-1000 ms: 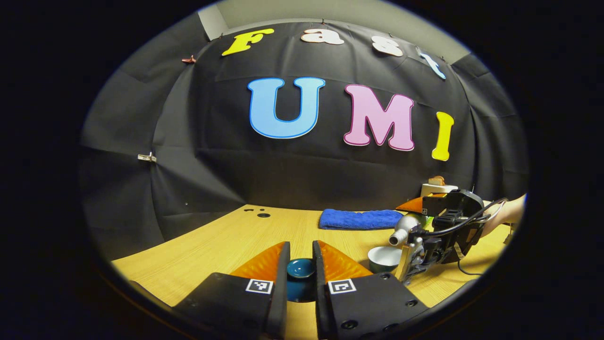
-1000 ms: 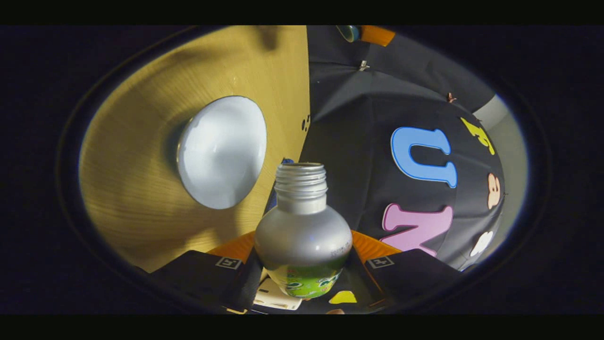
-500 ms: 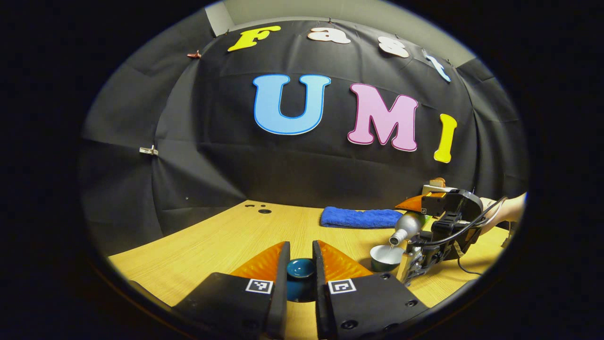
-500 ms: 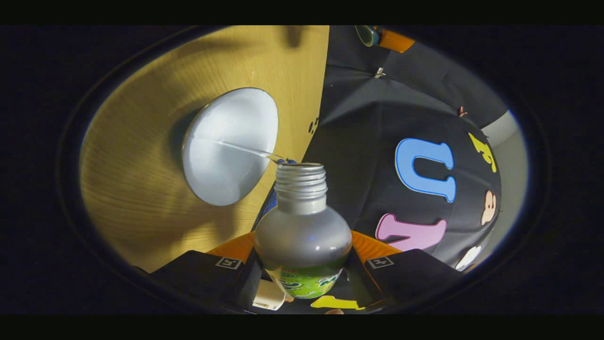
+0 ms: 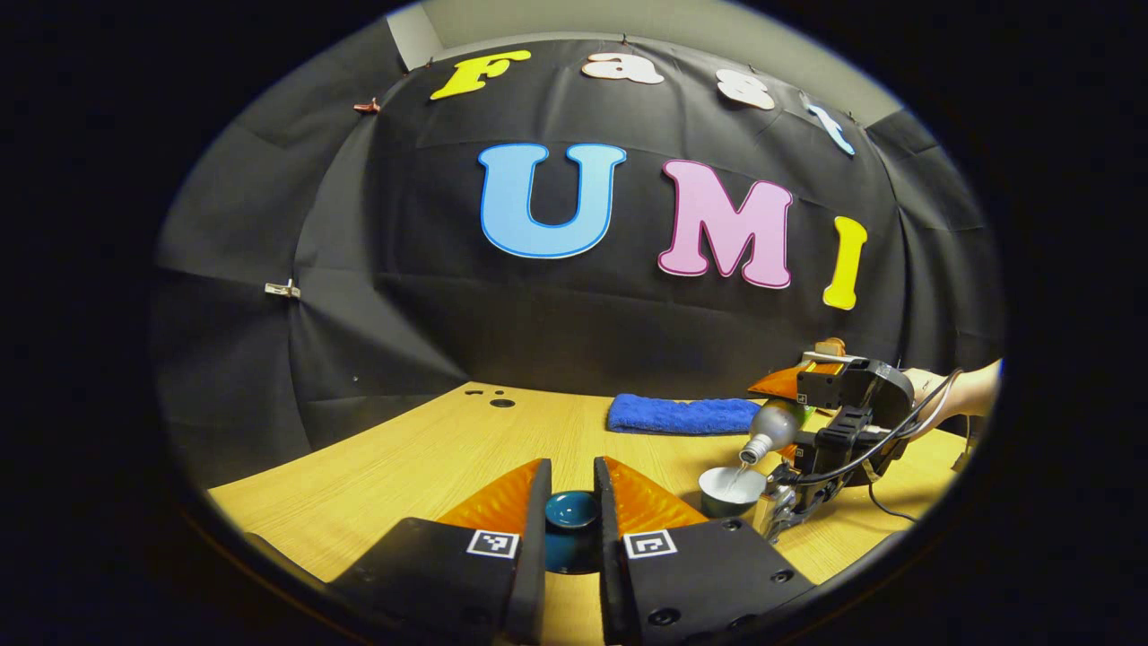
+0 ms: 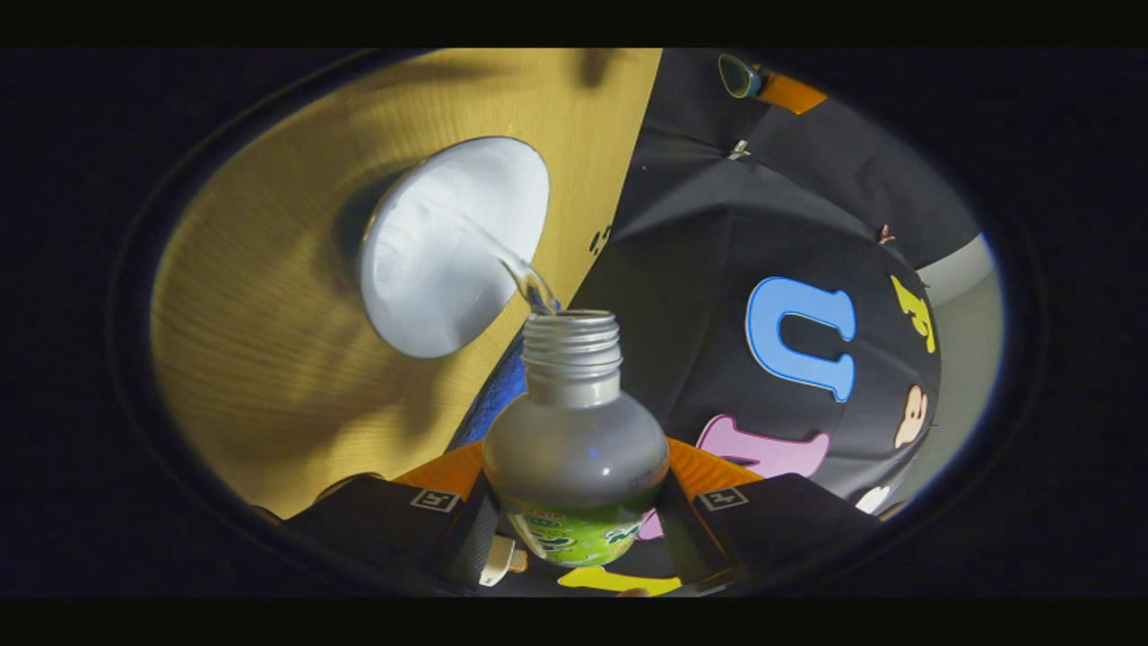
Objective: Open the teacup lid with one hand, grasp the water bottle and pour water into the teacup with the other hand; after pouring, place the water bottle on the coaster and then close the teacup lid.
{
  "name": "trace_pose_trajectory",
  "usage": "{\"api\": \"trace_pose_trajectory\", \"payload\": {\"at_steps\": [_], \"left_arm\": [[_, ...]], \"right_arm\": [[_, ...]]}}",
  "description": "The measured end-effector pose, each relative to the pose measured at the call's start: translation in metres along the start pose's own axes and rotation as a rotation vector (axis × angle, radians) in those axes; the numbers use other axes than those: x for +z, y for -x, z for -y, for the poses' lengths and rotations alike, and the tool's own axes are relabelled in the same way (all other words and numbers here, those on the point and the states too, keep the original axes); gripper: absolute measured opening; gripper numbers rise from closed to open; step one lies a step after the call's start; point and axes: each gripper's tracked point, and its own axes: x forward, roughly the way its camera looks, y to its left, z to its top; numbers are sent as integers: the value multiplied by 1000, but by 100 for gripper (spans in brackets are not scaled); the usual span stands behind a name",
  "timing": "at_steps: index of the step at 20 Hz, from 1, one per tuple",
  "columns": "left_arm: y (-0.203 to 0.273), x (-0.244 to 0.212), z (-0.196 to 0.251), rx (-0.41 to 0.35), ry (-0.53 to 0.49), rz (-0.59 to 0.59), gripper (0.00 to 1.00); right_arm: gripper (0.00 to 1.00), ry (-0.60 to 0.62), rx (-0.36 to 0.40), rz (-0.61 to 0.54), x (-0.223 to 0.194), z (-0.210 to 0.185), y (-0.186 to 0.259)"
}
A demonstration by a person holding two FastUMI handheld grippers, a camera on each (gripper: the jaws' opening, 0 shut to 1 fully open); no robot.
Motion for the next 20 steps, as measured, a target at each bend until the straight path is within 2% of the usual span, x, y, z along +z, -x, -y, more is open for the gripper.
{"api": "trace_pose_trajectory", "payload": {"at_steps": [5, 20], "left_arm": [[1, -2, 2, -7, 2, -7, 28], [3, -7, -18, 7, 30, -28, 29]], "right_arm": [[80, 51, -25, 7, -1, 7, 1], [80, 164, -30, 17, 2, 15, 2]]}}
